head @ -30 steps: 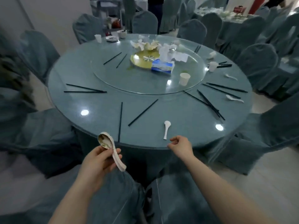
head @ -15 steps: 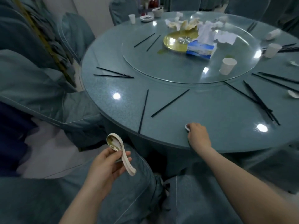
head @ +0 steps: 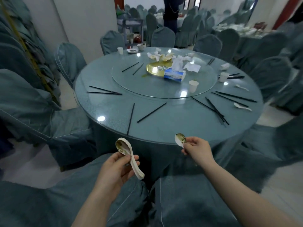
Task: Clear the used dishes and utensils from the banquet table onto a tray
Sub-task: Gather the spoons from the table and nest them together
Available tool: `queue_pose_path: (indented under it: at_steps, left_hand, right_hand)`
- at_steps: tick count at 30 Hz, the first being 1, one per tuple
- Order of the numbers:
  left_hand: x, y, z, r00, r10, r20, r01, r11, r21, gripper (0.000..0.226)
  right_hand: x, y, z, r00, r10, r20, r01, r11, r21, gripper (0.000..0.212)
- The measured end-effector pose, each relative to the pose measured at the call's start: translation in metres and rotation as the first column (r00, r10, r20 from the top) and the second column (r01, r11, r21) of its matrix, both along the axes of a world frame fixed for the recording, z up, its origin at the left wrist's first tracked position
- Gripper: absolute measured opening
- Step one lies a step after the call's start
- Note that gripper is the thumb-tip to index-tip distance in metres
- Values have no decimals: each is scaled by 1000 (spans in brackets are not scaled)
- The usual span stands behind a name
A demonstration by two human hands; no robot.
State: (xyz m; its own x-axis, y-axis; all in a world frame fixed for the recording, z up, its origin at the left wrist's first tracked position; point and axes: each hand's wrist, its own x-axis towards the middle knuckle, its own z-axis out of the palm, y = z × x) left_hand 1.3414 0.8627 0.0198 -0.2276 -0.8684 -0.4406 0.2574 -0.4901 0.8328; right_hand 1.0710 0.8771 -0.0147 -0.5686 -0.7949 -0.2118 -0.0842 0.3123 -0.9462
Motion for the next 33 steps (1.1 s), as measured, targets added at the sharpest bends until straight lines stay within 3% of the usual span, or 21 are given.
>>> queue_pose_path:
  at_steps: [5, 8, 16, 26, 33]
  left_hand:
    - [-54, 65, 21, 978, -190, -84, 188, 982, -27, 14]
    - [-98, 103, 40, 946, -302, -115, 300, 953, -30, 11]
    - [-204, 172, 81, 863, -488, -133, 472, 871, -137, 10]
    - [-421, 262, 88, 751, -634, -187, 617, 774, -146, 18]
    - [-533, 287, 70, 773, -569, -282, 587, 809, -25, 17]
  right_hand:
    - [8, 91, 56, 995, -91, 31, 94, 986, -134, 29]
    - [7, 137, 89, 996, -80, -38, 71, 981, -180, 35]
    - [-37, 228, 135, 991, -99, -95, 68, 955, -288, 31]
    - [-237, 342, 142, 970, -181, -162, 142, 965, -222, 40]
    - [-350, 378, 119, 969, -191, -160, 164, 972, -167, 35]
